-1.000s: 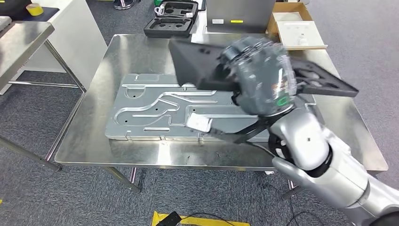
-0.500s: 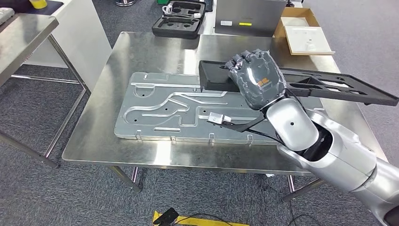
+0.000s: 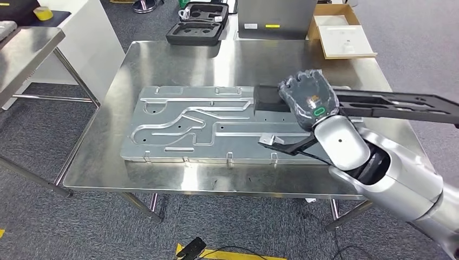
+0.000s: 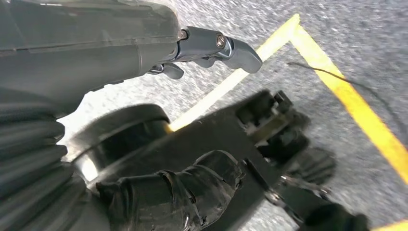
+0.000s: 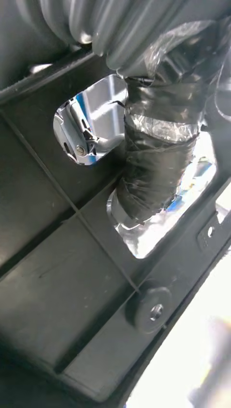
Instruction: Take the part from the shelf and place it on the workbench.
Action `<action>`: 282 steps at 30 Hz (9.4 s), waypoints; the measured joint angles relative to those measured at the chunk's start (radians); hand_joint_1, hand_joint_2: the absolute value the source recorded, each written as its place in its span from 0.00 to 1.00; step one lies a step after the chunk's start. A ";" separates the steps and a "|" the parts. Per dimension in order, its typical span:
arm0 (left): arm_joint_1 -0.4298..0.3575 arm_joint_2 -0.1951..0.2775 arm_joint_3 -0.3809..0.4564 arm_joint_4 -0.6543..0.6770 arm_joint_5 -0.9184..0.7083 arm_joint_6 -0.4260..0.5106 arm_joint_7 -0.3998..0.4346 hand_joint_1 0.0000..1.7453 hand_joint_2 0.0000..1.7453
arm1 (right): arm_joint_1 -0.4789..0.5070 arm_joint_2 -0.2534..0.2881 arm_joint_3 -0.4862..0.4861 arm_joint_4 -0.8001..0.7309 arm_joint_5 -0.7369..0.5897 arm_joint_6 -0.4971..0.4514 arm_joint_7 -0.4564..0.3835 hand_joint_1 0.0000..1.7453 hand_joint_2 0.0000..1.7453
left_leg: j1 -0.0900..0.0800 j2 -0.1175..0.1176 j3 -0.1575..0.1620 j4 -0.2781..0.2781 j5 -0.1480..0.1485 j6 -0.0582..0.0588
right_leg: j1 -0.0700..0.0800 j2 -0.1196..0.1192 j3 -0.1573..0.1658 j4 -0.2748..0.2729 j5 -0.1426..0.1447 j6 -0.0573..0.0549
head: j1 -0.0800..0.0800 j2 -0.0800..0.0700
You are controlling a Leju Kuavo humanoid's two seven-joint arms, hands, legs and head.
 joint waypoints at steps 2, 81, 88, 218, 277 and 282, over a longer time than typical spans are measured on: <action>-0.001 -0.003 0.000 0.000 0.007 0.002 -0.012 0.00 1.00 | 0.040 -0.026 0.002 0.017 -0.011 -0.029 0.010 0.81 1.00 | -0.002 0.000 0.058 -0.116 0.061 0.012 | 0.004 -0.003 0.002 0.000 0.000 0.000 | 0.000 0.000; -0.026 -0.038 0.000 0.000 0.044 -0.071 -0.013 0.00 0.00 | 0.152 -0.006 0.083 0.124 -0.019 -0.152 -0.058 0.00 0.00 | -0.007 0.006 0.089 -0.262 0.149 0.043 | -0.015 0.000 0.042 0.081 -0.092 0.056 | 0.011 0.000; -0.024 -0.037 0.000 0.000 0.045 -0.073 -0.013 0.00 0.00 | 0.160 -0.010 0.076 0.111 -0.021 -0.158 -0.060 0.00 0.00 | -0.002 0.003 0.034 -0.189 0.096 0.002 | -0.012 0.001 0.033 0.018 -0.041 0.007 | 0.008 0.000; 0.075 0.047 -0.051 0.000 -0.004 -0.177 0.088 0.00 0.00 | 0.933 0.622 -0.811 1.197 -0.745 -0.305 -0.026 0.00 0.00 | 0.005 0.009 0.070 -0.088 0.016 -0.014 | -0.017 -0.078 0.066 -0.002 -0.069 0.006 | -0.020 0.000; 0.047 0.022 -0.103 0.012 -0.040 -0.284 0.194 0.00 0.00 | 0.928 0.599 -0.639 1.204 -0.696 -0.256 -0.037 0.00 0.00 | -0.003 -0.009 0.062 -0.060 -0.031 -0.014 | -0.006 -0.034 0.094 -0.035 -0.068 -0.010 | -0.018 0.000; 0.057 0.026 -0.115 0.012 -0.041 -0.275 0.187 0.00 0.00 | 0.927 0.598 -0.620 1.204 -0.705 -0.261 -0.061 0.00 0.00 | -0.004 0.051 0.154 -0.254 0.081 -0.012 | -0.005 -0.095 0.121 -0.029 -0.097 0.008 | -0.019 0.000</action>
